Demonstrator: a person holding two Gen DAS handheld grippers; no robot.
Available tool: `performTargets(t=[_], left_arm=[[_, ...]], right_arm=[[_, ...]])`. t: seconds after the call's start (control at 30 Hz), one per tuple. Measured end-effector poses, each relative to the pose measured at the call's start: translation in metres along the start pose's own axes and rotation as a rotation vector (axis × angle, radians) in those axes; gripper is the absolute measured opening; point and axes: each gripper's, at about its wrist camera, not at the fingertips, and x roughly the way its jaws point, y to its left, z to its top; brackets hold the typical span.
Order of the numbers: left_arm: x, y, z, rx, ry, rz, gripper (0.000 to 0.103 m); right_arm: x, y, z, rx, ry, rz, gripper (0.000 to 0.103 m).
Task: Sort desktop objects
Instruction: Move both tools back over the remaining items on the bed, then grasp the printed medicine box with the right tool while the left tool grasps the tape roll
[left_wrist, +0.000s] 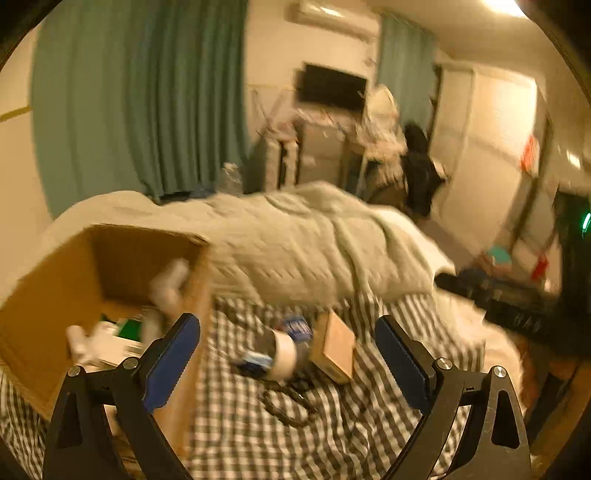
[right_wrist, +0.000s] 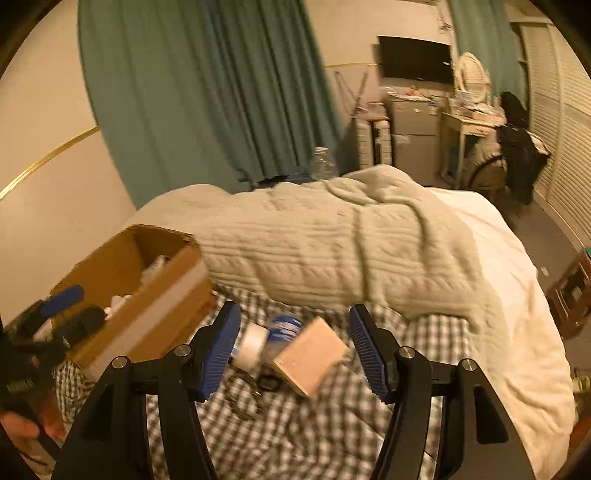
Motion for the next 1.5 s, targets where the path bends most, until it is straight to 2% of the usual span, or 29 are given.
performTargets(t=[0.1, 0.3, 0.4, 0.53, 0.7, 0.83, 0.97, 1.0, 1.07, 1.1, 1.17, 1.2, 1.33, 1.5], left_arm=[[0.03, -0.021, -0.022, 0.033, 0.072, 0.025, 0.098], [0.096, -0.011, -0.064, 0.01, 0.19, 0.076, 0.098], [0.116, -0.002, -0.069, 0.01, 0.201, 0.115, 0.098], [0.139, 0.009, -0.065, 0.006, 0.191, 0.129, 0.098], [0.166, 0.007, -0.067, 0.03, 0.214, 0.098, 0.097], [0.187, 0.001, -0.073, 0.056, 0.237, 0.069, 0.095], [0.199, 0.011, -0.079, 0.037, 0.266, 0.049, 0.086], [0.2, 0.015, -0.08, 0.019, 0.27, 0.04, 0.083], [0.199, 0.023, -0.08, -0.02, 0.27, 0.005, 0.065], [0.198, 0.026, -0.08, -0.031, 0.27, -0.003, 0.061], [0.197, 0.03, -0.08, -0.029, 0.279, 0.013, 0.043], [0.197, 0.033, -0.081, -0.037, 0.286, 0.007, 0.037], [0.193, 0.043, -0.081, -0.083, 0.281, -0.023, 0.035], [0.182, 0.045, -0.074, -0.085, 0.226, -0.027, 0.032]], right_arm=[[-0.005, -0.02, -0.011, 0.026, -0.004, -0.042, 0.064], [0.014, -0.042, -0.029, 0.06, 0.051, -0.04, 0.064], [0.035, -0.041, -0.036, 0.065, 0.087, -0.02, 0.064], [0.071, -0.033, -0.041, 0.06, 0.147, 0.012, 0.064], [0.127, -0.016, -0.029, 0.059, 0.219, 0.053, 0.064], [0.175, -0.009, -0.029, 0.094, 0.294, 0.02, 0.064], [0.21, -0.021, -0.054, 0.175, 0.393, 0.021, 0.066], [0.212, -0.026, -0.062, 0.2, 0.397, 0.022, 0.071], [0.21, -0.034, -0.069, 0.23, 0.394, 0.023, 0.076], [0.21, -0.035, -0.072, 0.235, 0.403, 0.024, 0.078], [0.207, -0.038, -0.078, 0.25, 0.413, 0.028, 0.079], [0.205, -0.039, -0.081, 0.258, 0.415, 0.027, 0.079], [0.2, -0.038, -0.087, 0.267, 0.423, 0.014, 0.085], [0.22, -0.03, -0.087, 0.218, 0.459, -0.03, 0.096]])
